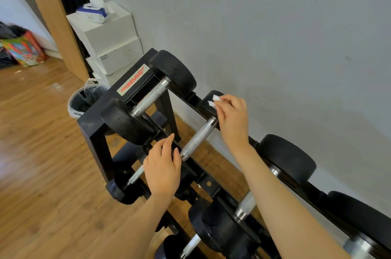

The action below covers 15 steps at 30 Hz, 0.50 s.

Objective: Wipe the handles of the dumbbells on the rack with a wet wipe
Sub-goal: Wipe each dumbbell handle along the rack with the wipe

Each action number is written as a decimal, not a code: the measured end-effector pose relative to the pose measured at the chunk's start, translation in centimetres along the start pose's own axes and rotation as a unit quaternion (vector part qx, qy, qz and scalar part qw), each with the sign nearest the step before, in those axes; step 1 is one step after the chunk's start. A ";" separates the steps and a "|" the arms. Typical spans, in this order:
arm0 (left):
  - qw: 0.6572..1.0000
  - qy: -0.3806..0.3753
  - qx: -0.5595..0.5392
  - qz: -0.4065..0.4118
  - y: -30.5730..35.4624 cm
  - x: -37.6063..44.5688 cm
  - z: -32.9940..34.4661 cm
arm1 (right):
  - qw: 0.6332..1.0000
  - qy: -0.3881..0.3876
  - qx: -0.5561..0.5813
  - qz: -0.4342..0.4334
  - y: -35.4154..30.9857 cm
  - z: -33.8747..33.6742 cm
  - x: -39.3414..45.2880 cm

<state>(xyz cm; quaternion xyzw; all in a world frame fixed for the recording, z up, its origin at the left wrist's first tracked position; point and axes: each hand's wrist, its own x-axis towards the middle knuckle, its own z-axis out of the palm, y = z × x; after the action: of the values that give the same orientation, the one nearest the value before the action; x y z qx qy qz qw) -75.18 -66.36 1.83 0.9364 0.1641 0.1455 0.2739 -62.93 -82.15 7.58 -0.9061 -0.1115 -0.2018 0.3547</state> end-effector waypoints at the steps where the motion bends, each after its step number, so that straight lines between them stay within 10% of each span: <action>1: 1.000 0.000 0.003 0.000 0.1 0.0 0.0 | 1.000 0.006 -0.019 -0.009 -0.1 -0.1 0.7; 15: 1.000 0.004 0.003 -0.006 0.3 -0.1 -0.4 | 0.992 -0.065 -0.081 -0.076 -0.8 0.7 3.6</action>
<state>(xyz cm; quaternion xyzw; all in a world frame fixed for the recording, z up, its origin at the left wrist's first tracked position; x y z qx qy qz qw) -75.32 -66.41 2.33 0.9357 0.1710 0.1467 0.2716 -59.75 -80.87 9.16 -0.9320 -0.1855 -0.1775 0.2558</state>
